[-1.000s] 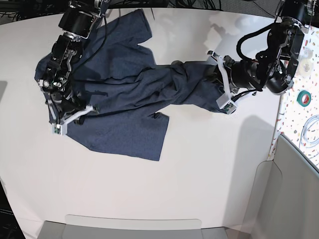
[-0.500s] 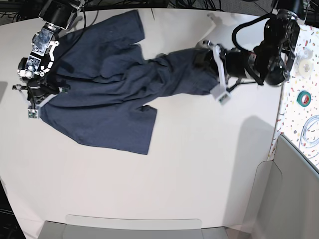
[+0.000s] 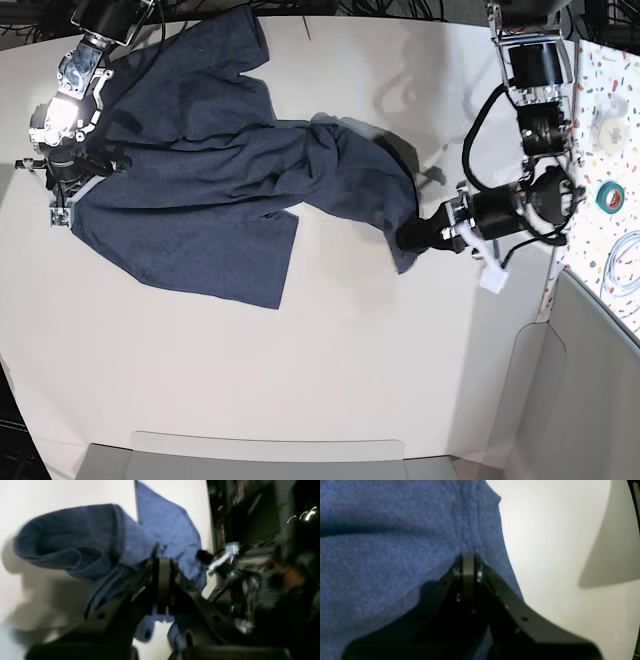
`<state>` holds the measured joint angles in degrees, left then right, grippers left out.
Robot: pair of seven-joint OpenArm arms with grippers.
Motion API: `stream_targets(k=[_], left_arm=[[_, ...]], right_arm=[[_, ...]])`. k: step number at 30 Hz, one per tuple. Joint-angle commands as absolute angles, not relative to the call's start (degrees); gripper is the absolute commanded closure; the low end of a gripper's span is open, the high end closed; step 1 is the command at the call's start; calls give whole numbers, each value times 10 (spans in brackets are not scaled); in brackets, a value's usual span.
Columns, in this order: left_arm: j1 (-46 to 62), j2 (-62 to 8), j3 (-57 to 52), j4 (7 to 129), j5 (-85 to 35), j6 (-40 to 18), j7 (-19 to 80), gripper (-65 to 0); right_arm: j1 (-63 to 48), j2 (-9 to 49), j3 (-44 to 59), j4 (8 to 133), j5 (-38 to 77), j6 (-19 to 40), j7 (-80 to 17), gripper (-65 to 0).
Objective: Layout the t-shirt on the table in an organized manner, then fold the t-shirt properly
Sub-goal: 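Release the hem and lift the left gripper back toward the collar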
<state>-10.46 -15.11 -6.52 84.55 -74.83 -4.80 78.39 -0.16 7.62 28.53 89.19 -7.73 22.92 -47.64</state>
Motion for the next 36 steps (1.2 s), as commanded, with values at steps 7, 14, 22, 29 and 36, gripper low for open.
stream_targets(k=[7,14,22,29,36], left_arm=[[-145,-159,-70,707,-773,-14,789,-162],[-119,-162,-151,749,-813,161,797,-348],[-51,-243,-251,855,-847,85,800,-337],[33,-336,-105,1161,-753,-47,778,-253],[22,-385,168,1191,-538,-48,673,-250]], right_arm=[[5,80,283,903,-76,229,-468,0],[5,80,283,902,-76,229,-468,0],[5,80,283,902,-76,229,-466,0],[6,80,281,902,-76,231,-467,0],[2,80,260,903,-76,232,-467,0]])
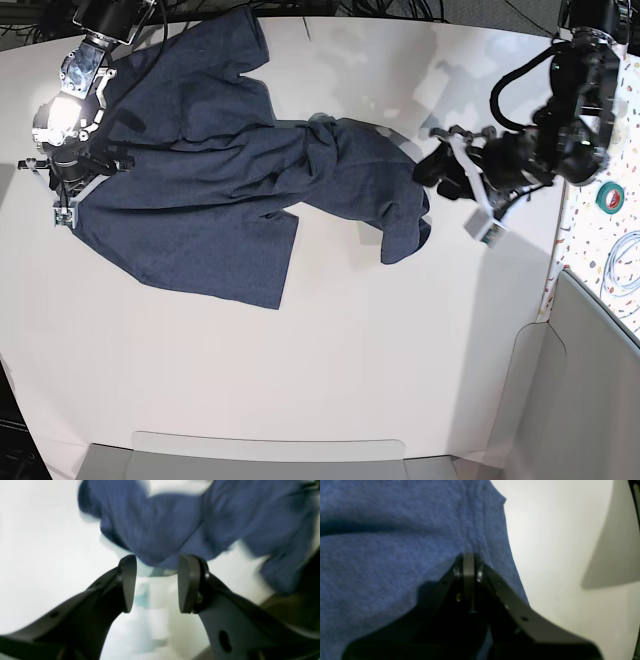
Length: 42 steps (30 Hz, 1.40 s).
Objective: Layout the t-shirt on the table in an organized manner, then fold the t-shirt properly
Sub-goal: 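Release the hem and lift the left gripper back toward the collar, then grasp the bunched shirt fabric with the left gripper near the middle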
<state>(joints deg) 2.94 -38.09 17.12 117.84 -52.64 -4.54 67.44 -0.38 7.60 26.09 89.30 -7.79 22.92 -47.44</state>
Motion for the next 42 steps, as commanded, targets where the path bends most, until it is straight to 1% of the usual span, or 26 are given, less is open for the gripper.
stream_targets(k=[1,3,5,7,9,12,14,16,19,24,28,32,35,39,42], left_arm=[[21,-386,218,1191,-495,-48,661,-252],[18,-385,319,1191,-395,-39,648,-253],[1,-385,422,1191,-293,-1,647,-254],[-15,-384,524,1191,-210,55,647,-256],[-29,-384,619,1191,-137,121,647,-279],[-39,-384,719,1191,-56,201,652,-332],[-36,-384,763,1191,-13,234,652,-354],[-36,-384,793,1191,23,251,652,-357],[-31,-375,817,1191,68,262,648,-356],[-22,-320,818,1191,128,263,646,-356],[-24,-264,815,1189,132,262,651,-356],[-29,-226,809,1186,131,262,652,-356],[-34,-200,776,1176,131,262,652,-356],[-31,-188,714,1176,129,264,647,-352],[-31,-176,682,1176,128,263,647,-318]], right_arm=[[-3,80,256,903,-76,232,-466,0],[-6,80,253,905,-76,232,-465,0],[-7,80,245,908,-76,232,-465,0],[-7,80,244,908,-76,232,-465,0],[-7,80,244,908,-76,232,-465,0],[-7,81,244,908,-76,232,-465,0],[-7,81,243,908,-76,232,-465,0],[-7,81,243,907,-76,232,-465,0],[-7,80,243,906,-76,232,-465,0],[-7,80,243,904,-76,232,-465,0],[-8,80,243,904,-76,232,-465,0],[-17,79,240,904,-76,232,-465,0],[-21,79,240,905,-76,232,-465,0],[-21,79,240,906,-76,232,-465,0],[-21,79,240,905,-76,232,-465,0]])
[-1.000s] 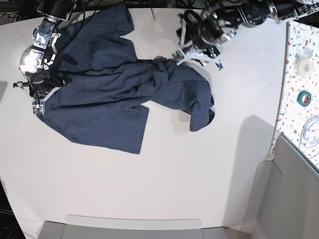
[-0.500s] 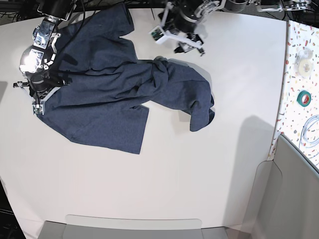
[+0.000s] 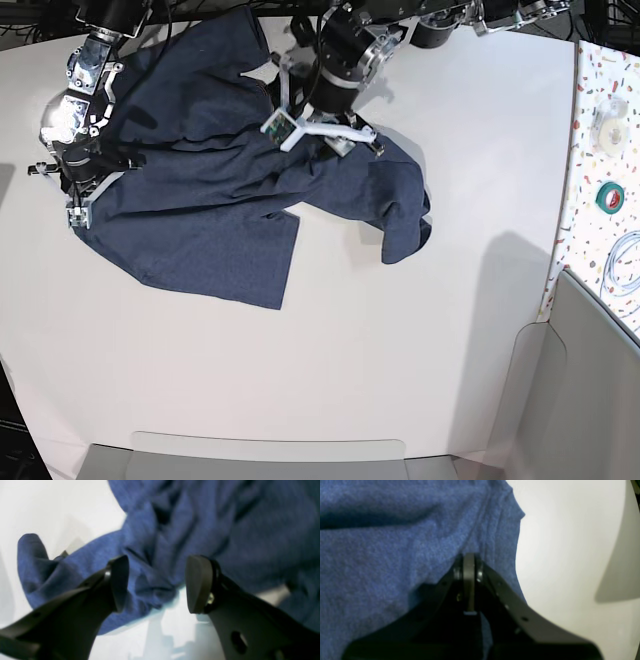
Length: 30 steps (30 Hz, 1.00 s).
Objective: Layout the t-shirt on the table in an organized manner, then fold the t-shirt properly
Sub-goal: 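Grasp the bunched shirt fabric with the left gripper near the middle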
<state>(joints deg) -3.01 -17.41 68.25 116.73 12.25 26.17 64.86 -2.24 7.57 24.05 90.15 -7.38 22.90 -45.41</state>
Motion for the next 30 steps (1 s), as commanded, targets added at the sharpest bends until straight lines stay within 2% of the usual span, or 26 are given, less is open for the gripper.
stream_targets(k=[1,17,30], left_arm=[[-31,-175,673,1176,128,262,647,-311],[24,-176,664,1173,128,262,653,-304],[25,-169,662,1139,128,265,646,-303]], right_arm=[[-21,79,240,905,-76,232,-465,0],[-21,79,240,904,-76,232,-465,0],[-29,79,240,907,-75,232,-465,0]])
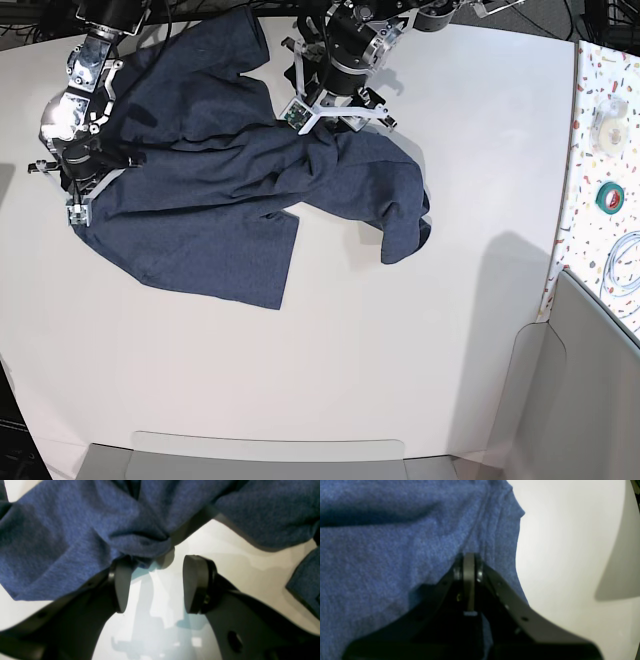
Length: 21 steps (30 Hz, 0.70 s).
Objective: Layout the t-shirt on the table in an organized manner, then fold the t-shirt properly
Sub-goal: 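Grasp the bunched shirt fabric with the left gripper near the middle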
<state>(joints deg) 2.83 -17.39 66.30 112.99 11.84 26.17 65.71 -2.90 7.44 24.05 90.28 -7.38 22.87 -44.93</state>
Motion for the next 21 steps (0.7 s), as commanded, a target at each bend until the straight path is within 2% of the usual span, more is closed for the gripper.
stream_targets(k=[1,5,14,16,21], left_arm=[[25,-165,662,1139,128,265,646,-302],[25,-147,638,1138,128,265,645,-296],[25,-123,598,1138,128,264,645,-187],[25,-123,598,1134,128,265,645,-150],[25,-123,597,1108,128,265,645,0]], right_arm=[[-29,79,240,907,-75,232,-465,0],[-35,79,240,908,-75,232,-464,0],[-36,79,240,908,-75,232,-464,0],[-36,79,240,908,-75,232,-464,0],[-36,79,240,909,-75,232,-465,0]])
